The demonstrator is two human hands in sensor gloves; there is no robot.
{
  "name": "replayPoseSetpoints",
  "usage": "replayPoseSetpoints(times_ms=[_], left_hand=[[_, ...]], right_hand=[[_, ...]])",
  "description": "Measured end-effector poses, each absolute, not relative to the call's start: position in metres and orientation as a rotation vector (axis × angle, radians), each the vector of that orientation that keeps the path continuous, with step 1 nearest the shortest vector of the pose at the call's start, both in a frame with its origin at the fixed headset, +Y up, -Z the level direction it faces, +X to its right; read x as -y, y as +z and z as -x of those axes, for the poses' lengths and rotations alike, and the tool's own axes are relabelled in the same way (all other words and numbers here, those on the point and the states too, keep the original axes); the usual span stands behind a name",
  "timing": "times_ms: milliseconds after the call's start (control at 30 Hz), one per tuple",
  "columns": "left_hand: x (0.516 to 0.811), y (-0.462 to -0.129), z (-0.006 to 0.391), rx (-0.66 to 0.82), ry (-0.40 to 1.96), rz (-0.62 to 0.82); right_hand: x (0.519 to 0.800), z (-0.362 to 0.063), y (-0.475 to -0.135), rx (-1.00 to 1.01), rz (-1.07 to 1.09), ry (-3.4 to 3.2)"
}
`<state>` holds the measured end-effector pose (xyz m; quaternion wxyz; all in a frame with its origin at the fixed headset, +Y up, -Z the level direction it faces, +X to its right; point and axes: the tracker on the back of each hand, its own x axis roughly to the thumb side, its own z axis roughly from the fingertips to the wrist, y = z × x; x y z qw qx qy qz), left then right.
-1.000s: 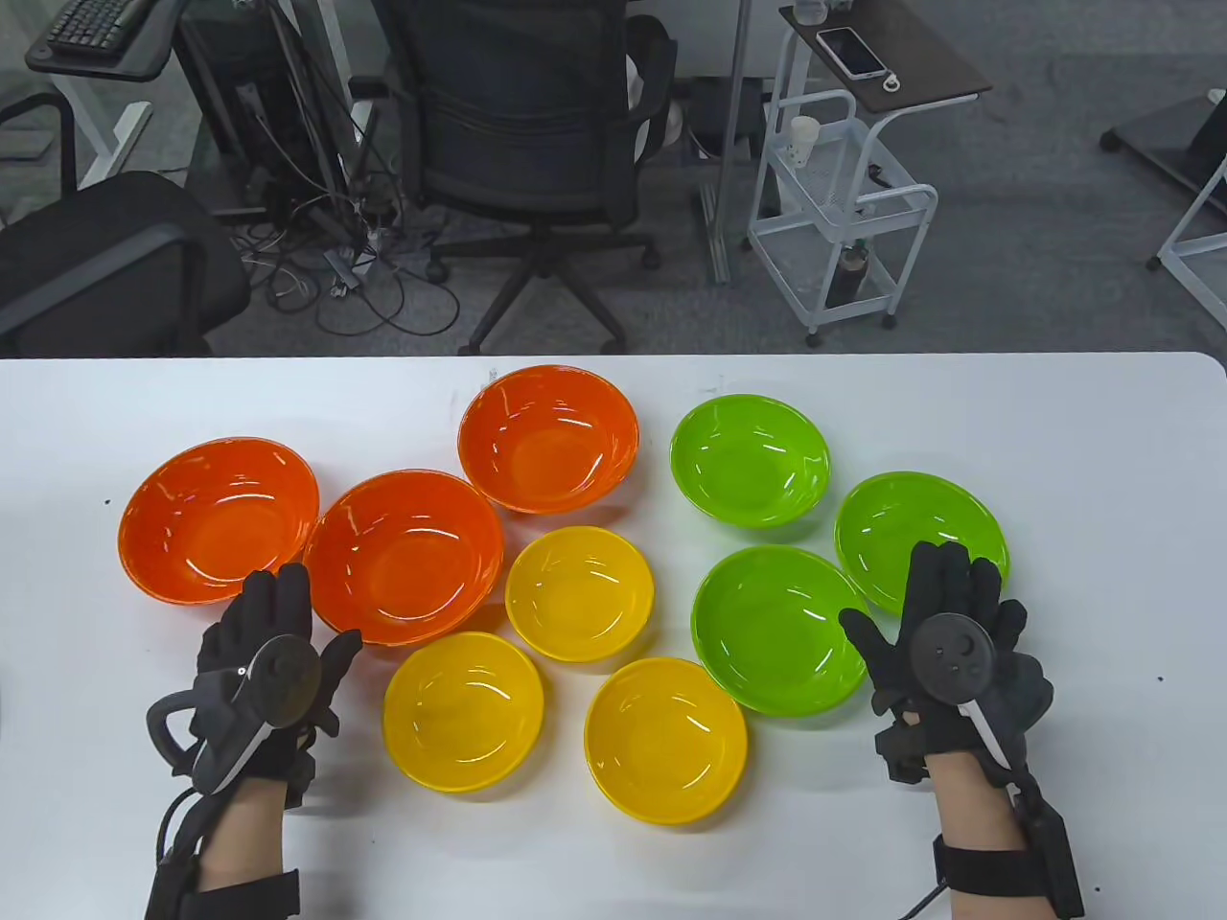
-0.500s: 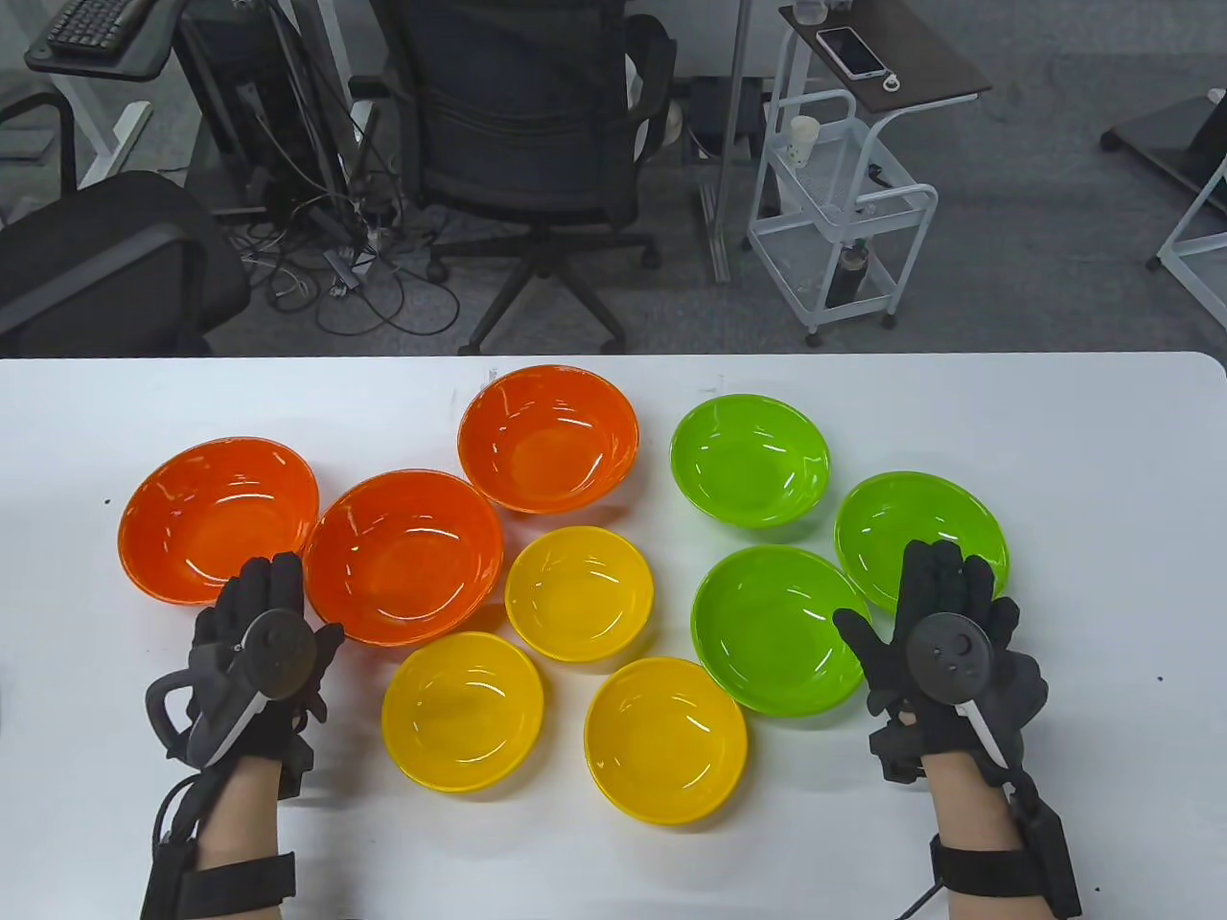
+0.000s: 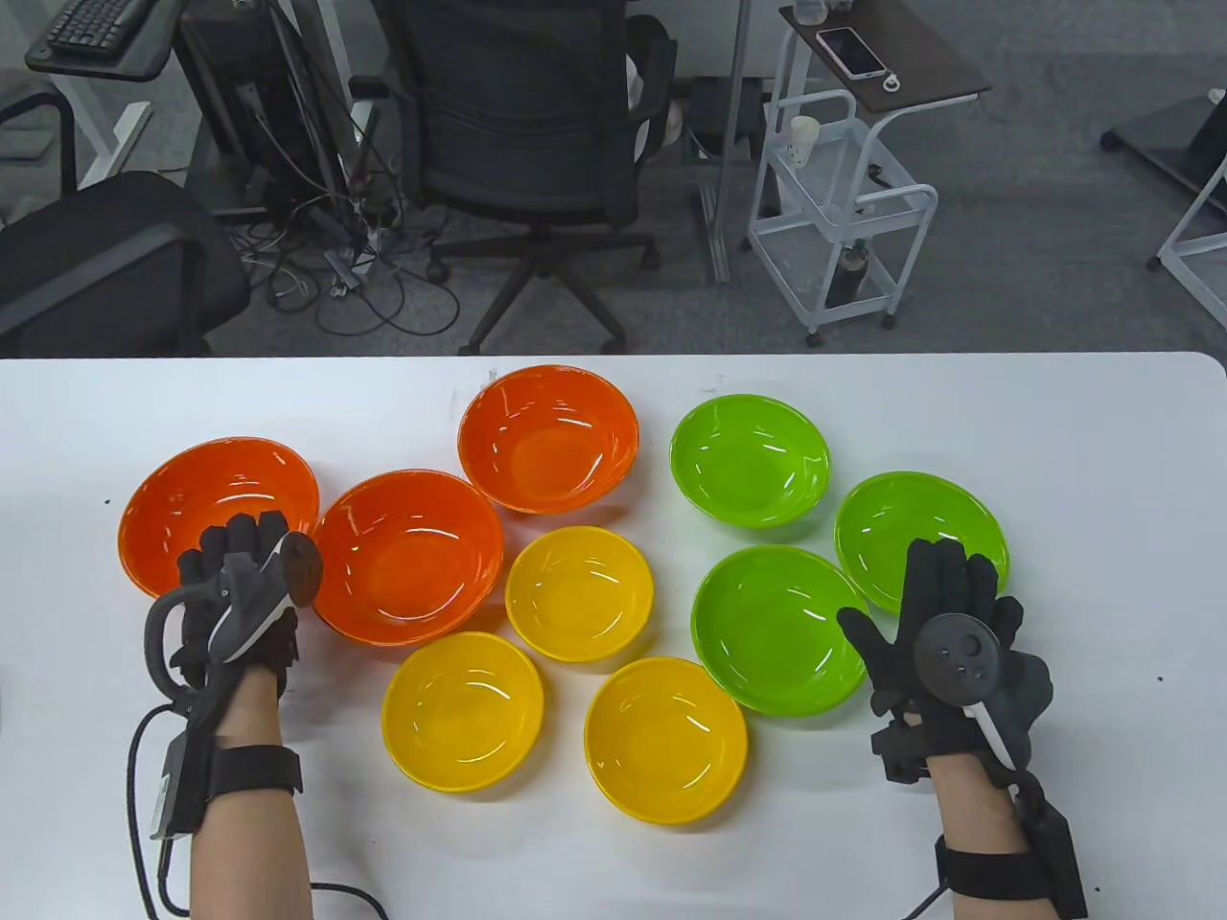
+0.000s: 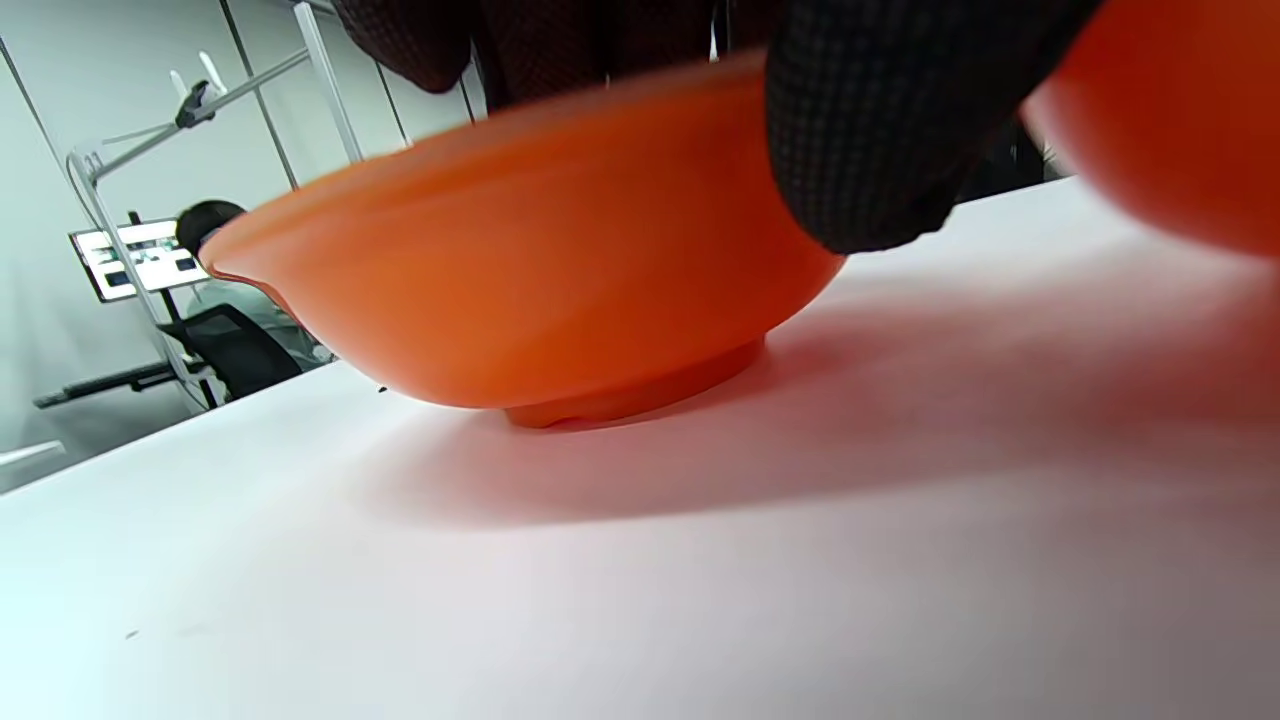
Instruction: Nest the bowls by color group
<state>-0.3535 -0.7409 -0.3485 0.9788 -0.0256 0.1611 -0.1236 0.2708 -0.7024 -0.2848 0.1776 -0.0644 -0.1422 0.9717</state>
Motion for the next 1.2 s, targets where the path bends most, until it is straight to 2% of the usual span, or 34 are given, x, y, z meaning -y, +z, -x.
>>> replayPoseSetpoints(times_ms=[400, 600, 867, 1000, 1200], left_hand=[[0.751, -0.358, 0.364, -0.331, -0.147, 0.054], [0.746, -0.35, 0.364, -0.341, -0.177, -0.015], [0.704, -0.333, 0.357, -0.327, -0.161, -0.13], [0.68, -0.322, 0.34, -0.272, -0.161, -0.194], [0.663, -0.305, 0.306, -0.164, -0.108, -0.263]], right_hand=[[0.703, -0.269, -0.285, 0.398, 0.175, 2.764], [0.703, -0.267, -0.285, 0.402, 0.166, 2.769], [0.704, -0.266, -0.285, 0.407, 0.168, 2.764], [0.703, -0.264, -0.284, 0.414, 0.157, 2.764], [0.703, -0.263, -0.283, 0.408, 0.154, 2.768]])
